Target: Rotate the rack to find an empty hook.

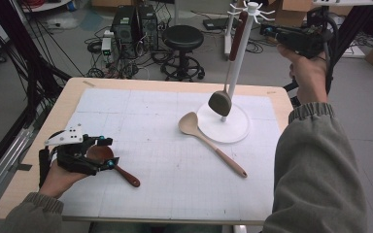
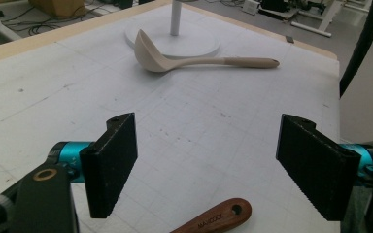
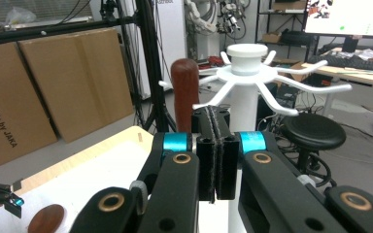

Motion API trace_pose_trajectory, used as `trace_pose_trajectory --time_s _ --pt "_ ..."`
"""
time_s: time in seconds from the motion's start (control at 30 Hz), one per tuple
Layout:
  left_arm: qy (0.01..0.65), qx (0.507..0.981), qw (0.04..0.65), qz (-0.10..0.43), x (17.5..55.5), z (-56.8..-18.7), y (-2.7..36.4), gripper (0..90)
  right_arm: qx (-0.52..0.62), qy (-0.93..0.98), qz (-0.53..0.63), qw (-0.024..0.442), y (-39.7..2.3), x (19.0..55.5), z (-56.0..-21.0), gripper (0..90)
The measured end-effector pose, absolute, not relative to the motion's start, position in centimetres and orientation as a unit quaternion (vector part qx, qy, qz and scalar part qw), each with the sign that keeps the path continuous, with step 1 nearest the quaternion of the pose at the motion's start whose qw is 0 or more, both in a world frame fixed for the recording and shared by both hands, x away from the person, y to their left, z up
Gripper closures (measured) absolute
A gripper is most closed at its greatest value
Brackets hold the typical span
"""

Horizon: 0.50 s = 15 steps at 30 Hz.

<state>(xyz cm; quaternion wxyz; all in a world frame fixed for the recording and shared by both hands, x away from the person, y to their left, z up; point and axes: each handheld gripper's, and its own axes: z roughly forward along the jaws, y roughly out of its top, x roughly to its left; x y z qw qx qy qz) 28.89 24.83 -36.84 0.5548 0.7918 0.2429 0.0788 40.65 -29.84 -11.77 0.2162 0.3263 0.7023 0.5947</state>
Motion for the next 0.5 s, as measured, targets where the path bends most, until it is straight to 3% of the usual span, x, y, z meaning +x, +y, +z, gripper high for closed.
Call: trace_pose_trajectory --time_s 0.5 --pt "0.242 0.791 0.556 0.083 28.8 -36.8 24.9 23.4 0.322 0.706 0.588 0.228 -27.3 41.0 -11.3 90.0"
